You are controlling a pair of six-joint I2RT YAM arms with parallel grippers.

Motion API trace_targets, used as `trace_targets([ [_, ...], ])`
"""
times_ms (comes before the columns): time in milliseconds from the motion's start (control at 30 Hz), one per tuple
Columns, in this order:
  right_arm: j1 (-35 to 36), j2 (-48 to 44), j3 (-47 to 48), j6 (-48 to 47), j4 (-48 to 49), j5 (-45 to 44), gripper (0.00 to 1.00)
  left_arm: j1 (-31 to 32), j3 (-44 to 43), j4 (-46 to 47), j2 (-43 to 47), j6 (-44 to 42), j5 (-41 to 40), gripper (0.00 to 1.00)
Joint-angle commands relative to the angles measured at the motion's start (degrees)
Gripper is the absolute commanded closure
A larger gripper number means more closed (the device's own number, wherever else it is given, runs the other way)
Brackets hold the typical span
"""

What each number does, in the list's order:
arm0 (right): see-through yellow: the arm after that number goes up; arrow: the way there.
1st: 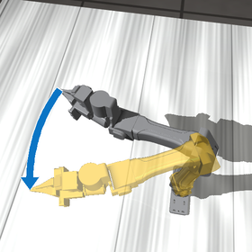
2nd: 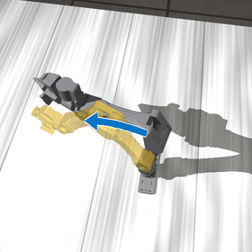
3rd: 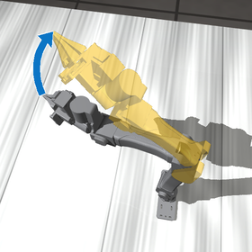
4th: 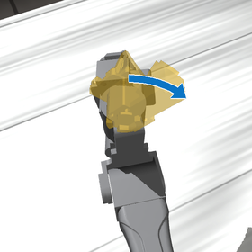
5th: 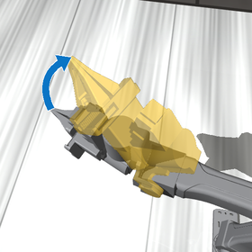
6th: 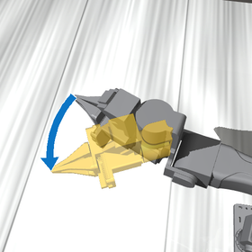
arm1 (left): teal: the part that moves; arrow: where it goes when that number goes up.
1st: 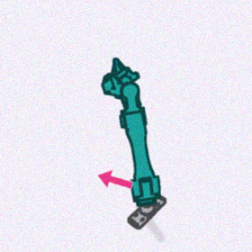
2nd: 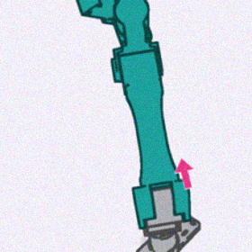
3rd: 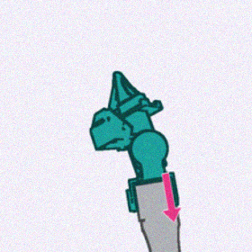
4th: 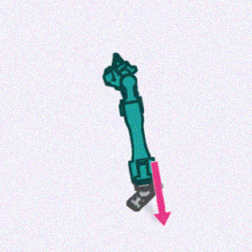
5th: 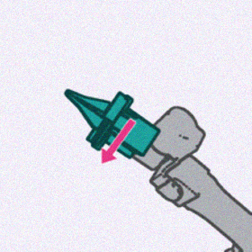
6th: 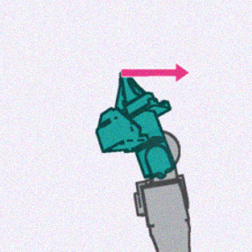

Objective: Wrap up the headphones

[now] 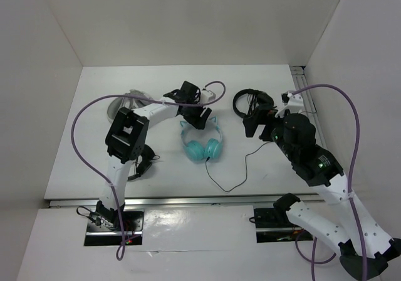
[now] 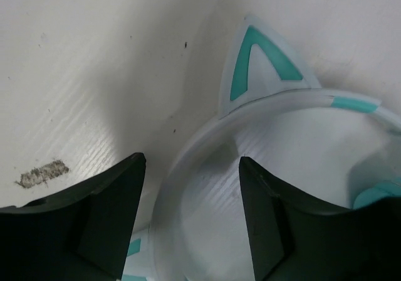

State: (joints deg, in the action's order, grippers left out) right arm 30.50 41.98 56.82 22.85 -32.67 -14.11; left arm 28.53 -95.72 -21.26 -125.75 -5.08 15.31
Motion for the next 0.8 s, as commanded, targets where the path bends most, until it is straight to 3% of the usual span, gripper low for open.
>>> trace_targets([
  [0,0.35,-1.37,1.37,-0.7,-0.03,-0.31,0.0,1.08,1.23,1.83,-1.6,-1.6,-2.3,0.27],
  [100,0.35,-1.37,1.37,-1.23,-0.03,-0.31,0.0,1.08,1.77,2.45,-1.6,-1.6,-2.92,0.28],
  [200,0.35,-1.89,1.98,-1.23,-0.03,0.22,0.0,1.08,2.38,2.45,-1.6,-1.6,-3.97,0.37],
  [367,0.35,-2.95,2.5,-1.23,-0.03,-0.3,0.0,1.08,2.38,2.45,-1.6,-0.89,-4.76,0.69],
  [433,0.35,-2.95,2.51,-1.23,-0.03,-0.31,0.0,1.08,3.52,2.45,-0.98,-0.37,-5.38,0.72],
  [600,0.35,-3.48,3.04,-1.23,-0.56,-0.83,0.0,1.08,4.23,1.75,0.86,-0.89,-7.75,0.98],
  [767,0.35,-4.0,3.04,-1.23,-0.56,-0.83,0.0,1.08,4.76,1.22,3.06,-2.03,-8.98,1.0],
])
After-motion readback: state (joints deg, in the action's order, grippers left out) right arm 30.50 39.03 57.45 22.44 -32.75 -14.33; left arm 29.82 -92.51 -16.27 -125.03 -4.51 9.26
